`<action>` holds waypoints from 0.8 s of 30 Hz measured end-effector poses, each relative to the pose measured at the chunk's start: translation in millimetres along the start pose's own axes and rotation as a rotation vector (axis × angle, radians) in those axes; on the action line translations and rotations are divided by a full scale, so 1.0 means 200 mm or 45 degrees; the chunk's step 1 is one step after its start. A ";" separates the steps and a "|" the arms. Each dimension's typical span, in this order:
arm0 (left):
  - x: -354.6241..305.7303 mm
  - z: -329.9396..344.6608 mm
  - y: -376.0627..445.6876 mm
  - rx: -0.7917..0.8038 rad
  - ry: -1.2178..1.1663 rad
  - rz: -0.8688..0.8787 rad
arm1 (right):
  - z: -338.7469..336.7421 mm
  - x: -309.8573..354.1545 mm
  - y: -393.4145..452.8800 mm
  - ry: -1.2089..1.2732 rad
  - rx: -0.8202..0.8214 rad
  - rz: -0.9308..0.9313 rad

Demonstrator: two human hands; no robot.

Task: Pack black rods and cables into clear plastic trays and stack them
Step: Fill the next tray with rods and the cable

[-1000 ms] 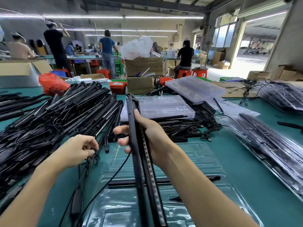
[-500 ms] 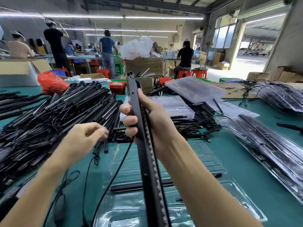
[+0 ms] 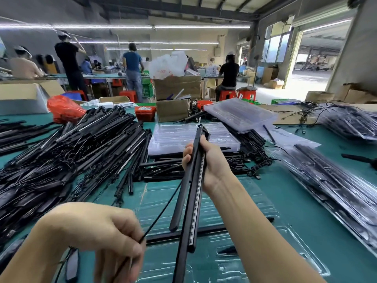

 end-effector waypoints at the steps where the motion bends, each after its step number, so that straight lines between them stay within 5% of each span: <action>1: -0.02 0.02 -0.02 0.068 -0.064 0.109 | -0.02 -0.01 0.01 -0.018 -0.018 0.002; 5: -0.15 -0.12 -0.04 0.033 -1.084 0.847 | -0.07 -0.06 0.04 -0.122 -0.054 0.048; 8: -0.15 -0.30 0.07 -0.673 -1.221 0.900 | -0.11 -0.09 0.05 -0.277 -0.091 0.095; 12: -0.17 -0.40 0.23 -1.056 -1.465 0.856 | -0.10 -0.10 0.06 -0.315 -0.091 0.114; 17: -0.06 -0.45 0.39 -1.394 -0.694 0.108 | -0.08 0.01 0.08 -0.265 -0.074 0.016; 21: 0.11 -0.44 0.49 -1.362 0.013 -0.396 | -0.09 0.05 0.08 -0.283 -0.041 -0.001; 24: 0.23 -0.38 0.59 -1.159 0.137 -0.482 | -0.10 0.06 0.07 -0.242 -0.028 -0.013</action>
Point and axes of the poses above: each hand's wrist, its own y-axis towards the middle knuckle, its own z-axis out of the palm, x = y × z, the point moved 6 cm from there along y, towards the middle knuckle, and after that the axes turned 4 degrees about y, right-handed, at the moved point
